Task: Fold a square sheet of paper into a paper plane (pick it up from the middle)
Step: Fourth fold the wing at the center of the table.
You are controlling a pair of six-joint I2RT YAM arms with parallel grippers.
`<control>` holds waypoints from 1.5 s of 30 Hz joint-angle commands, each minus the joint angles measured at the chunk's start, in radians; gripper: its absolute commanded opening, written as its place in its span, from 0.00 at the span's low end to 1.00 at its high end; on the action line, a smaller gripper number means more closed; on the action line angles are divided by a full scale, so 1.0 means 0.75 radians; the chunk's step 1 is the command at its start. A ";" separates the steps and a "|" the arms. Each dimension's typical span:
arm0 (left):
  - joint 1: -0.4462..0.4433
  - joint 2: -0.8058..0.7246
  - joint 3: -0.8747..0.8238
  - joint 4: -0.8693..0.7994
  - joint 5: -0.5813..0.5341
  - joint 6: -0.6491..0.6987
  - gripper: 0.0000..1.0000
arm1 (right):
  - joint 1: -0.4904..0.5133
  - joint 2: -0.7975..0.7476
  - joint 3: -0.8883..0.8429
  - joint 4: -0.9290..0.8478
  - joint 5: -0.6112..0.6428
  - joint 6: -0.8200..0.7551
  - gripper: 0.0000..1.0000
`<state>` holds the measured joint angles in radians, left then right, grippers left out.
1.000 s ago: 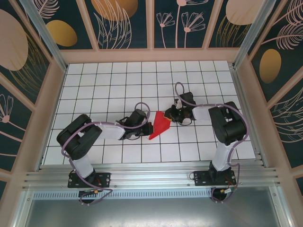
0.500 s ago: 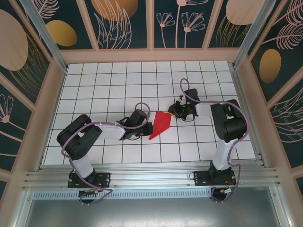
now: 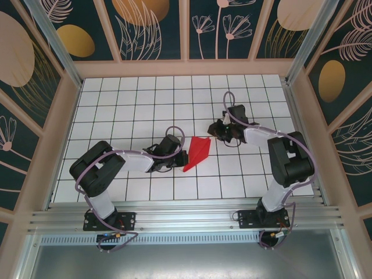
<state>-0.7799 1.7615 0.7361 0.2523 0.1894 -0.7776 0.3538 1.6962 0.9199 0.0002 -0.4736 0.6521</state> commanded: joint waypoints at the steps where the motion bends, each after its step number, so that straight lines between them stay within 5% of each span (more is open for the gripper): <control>1: 0.003 0.108 -0.063 -0.251 -0.137 0.022 0.00 | 0.112 -0.046 -0.056 0.010 -0.008 -0.012 0.18; 8: 0.001 0.108 -0.053 -0.241 -0.126 0.020 0.00 | 0.283 0.063 -0.090 0.086 0.005 0.065 0.12; 22: -0.001 -0.001 -0.051 -0.223 -0.054 0.007 0.00 | 0.299 0.211 -0.144 0.095 0.042 0.035 0.08; 31: -0.001 -0.222 -0.022 -0.232 -0.049 -0.022 0.25 | 0.302 0.194 -0.180 0.098 0.051 0.008 0.08; 39: -0.002 -0.237 -0.037 -0.035 0.122 -0.062 0.08 | 0.302 0.185 -0.192 0.102 0.051 -0.005 0.08; 45: -0.001 -0.111 -0.030 0.045 0.198 -0.099 0.06 | 0.302 0.194 -0.189 0.104 0.050 -0.009 0.08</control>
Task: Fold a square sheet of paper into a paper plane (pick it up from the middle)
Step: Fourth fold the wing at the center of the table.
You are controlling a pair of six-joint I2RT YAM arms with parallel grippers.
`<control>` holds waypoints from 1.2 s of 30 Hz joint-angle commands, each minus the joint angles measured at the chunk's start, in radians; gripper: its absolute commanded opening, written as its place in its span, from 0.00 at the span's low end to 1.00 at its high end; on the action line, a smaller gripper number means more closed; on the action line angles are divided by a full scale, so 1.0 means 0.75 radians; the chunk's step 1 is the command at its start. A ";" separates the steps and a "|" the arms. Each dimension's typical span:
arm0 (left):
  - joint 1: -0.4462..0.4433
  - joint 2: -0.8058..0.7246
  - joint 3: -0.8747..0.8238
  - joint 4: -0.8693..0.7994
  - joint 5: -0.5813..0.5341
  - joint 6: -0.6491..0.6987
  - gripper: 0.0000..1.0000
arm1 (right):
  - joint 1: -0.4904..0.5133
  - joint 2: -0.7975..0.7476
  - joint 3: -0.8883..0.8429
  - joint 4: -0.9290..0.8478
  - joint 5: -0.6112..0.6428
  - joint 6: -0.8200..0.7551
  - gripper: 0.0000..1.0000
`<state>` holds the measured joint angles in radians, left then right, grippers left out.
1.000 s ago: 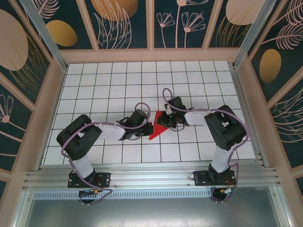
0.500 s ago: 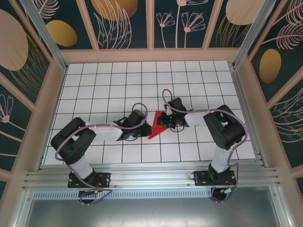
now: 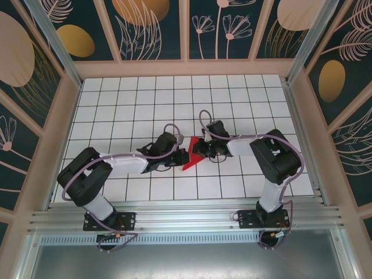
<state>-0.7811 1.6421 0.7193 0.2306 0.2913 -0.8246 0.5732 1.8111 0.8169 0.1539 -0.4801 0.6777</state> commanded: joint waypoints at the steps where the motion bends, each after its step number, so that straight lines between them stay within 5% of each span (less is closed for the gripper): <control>1: 0.000 0.056 -0.015 0.093 0.061 -0.047 0.06 | 0.010 0.040 -0.052 -0.101 0.059 -0.043 0.08; 17: 0.001 0.154 -0.157 0.226 0.143 -0.094 0.09 | 0.010 0.049 -0.042 -0.129 0.079 -0.057 0.08; 36: -0.003 0.104 -0.312 0.117 0.236 -0.046 0.07 | -0.007 0.070 -0.013 -0.168 0.104 -0.067 0.08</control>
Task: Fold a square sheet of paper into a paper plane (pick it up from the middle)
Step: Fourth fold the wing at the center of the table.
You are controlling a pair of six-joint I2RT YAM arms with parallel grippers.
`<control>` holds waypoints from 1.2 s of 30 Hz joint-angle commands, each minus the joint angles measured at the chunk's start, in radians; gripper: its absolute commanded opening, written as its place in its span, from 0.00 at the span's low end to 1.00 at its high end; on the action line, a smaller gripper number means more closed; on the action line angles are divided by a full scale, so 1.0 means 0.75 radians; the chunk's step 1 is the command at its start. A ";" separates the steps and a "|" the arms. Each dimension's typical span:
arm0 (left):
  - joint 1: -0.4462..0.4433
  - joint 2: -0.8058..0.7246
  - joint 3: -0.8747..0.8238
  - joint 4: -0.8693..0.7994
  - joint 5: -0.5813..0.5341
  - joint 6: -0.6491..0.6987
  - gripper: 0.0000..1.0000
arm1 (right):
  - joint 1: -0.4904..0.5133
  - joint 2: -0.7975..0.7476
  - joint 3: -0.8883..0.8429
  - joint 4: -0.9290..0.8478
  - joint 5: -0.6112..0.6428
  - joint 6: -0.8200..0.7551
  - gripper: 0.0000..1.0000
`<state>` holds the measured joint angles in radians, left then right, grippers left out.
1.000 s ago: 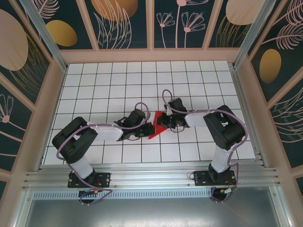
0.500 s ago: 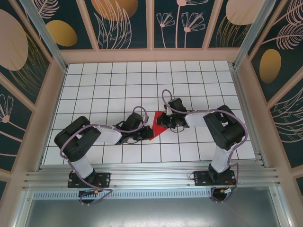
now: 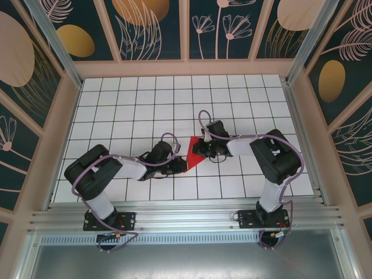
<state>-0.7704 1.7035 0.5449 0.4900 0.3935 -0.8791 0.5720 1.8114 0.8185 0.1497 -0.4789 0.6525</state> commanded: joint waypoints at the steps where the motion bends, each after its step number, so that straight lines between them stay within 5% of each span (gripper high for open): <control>1: -0.016 0.021 -0.085 -0.240 0.105 0.034 0.07 | -0.006 0.068 -0.013 -0.162 0.102 -0.034 0.08; 15: -0.046 0.021 -0.078 -0.526 0.046 0.164 0.06 | -0.005 0.065 -0.013 -0.169 0.107 -0.030 0.09; 27: -0.046 -0.069 -0.122 -0.541 0.055 0.153 0.06 | -0.007 0.066 0.003 -0.175 0.107 -0.032 0.09; 36: -0.041 -0.347 -0.002 -0.567 -0.054 0.099 0.09 | -0.004 0.061 0.005 -0.169 0.095 -0.031 0.09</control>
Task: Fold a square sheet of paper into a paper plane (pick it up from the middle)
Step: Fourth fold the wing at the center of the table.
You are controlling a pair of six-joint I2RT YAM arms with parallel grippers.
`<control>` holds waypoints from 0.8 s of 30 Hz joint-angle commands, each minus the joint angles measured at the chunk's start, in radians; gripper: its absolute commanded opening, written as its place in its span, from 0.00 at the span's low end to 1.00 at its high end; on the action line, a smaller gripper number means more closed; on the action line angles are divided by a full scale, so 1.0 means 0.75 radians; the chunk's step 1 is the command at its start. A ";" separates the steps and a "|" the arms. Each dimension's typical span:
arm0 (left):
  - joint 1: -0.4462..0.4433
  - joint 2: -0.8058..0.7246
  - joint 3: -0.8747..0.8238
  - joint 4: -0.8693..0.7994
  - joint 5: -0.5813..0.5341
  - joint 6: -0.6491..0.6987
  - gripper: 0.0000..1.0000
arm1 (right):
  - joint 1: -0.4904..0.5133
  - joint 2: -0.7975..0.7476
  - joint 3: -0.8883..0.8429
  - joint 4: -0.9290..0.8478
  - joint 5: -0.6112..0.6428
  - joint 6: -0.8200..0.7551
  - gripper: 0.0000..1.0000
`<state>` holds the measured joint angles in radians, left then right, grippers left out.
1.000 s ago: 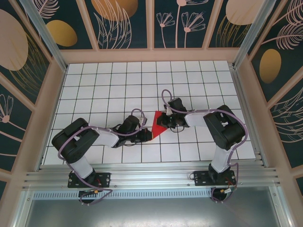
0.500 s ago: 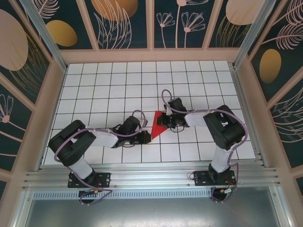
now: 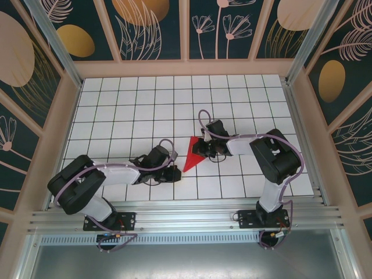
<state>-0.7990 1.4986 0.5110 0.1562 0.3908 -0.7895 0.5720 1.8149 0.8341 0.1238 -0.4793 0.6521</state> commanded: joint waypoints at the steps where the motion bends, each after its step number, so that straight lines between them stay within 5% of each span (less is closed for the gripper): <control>1: -0.004 -0.086 0.065 -0.106 -0.057 -0.027 0.09 | -0.004 0.056 -0.016 -0.133 0.097 -0.031 0.09; 6: 0.006 -0.039 0.166 -0.004 -0.148 -0.064 0.11 | -0.003 0.051 -0.015 -0.134 0.094 -0.031 0.09; 15: 0.006 0.271 0.293 0.175 -0.042 -0.079 0.09 | -0.004 0.037 -0.009 -0.133 0.089 -0.029 0.09; 24: 0.006 0.330 0.173 0.189 -0.080 -0.105 0.04 | -0.004 0.011 0.026 -0.142 0.068 -0.027 0.10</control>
<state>-0.7979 1.7134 0.6731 0.2874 0.3325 -0.8574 0.5720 1.8149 0.8478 0.0990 -0.4793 0.6521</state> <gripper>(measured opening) 0.057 0.096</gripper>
